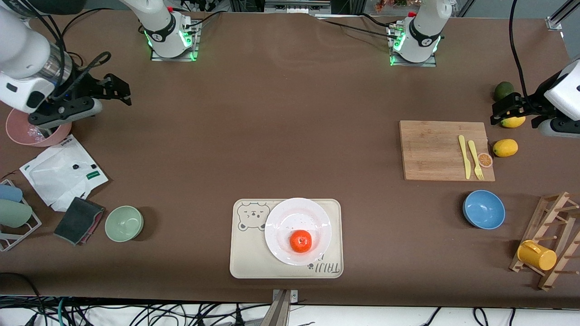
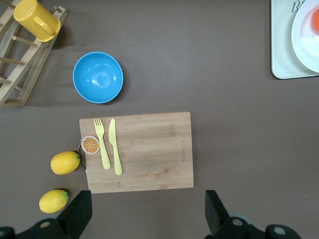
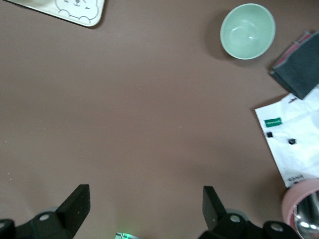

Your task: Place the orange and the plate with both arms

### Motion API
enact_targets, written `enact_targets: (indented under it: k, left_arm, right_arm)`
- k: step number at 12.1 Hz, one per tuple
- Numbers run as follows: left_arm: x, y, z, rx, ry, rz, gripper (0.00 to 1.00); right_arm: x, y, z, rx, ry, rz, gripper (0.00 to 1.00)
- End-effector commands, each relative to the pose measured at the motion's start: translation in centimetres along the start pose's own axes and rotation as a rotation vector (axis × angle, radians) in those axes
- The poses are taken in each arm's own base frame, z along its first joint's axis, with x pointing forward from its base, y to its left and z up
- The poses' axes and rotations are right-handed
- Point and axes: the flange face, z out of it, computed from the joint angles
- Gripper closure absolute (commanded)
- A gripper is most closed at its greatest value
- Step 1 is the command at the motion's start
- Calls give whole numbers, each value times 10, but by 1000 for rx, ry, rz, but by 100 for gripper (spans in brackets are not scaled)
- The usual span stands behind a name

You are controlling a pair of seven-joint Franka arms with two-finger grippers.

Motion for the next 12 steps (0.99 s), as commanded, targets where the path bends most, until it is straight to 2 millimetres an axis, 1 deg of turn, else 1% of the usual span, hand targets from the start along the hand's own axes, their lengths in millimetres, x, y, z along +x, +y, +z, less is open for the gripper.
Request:
enact_targets:
  k: [1, 2, 3, 4, 6, 12]
  left_arm:
    - [-1, 0, -6, 12, -1, 14, 0]
    - [-1, 0, -6, 12, -1, 14, 0]
    - [-1, 0, -6, 12, -1, 14, 0]
    - [-1, -1, -6, 12, -1, 12, 0]
    - [-1, -1, -6, 12, -1, 12, 0]
    - [-1, 0, -6, 12, -1, 14, 0]
  right_arm:
    - [6, 14, -8, -18, -12, 32, 0]
    - [10, 13, -5, -14, -9, 34, 0]
    - [14, 8, -5, -23, -9, 23, 0]
    - [17, 8, -10, -18, -1, 23, 0]
    - [16, 15, -18, -25, 12, 32, 0]
    - [16, 14, -18, -19, 13, 32, 0]
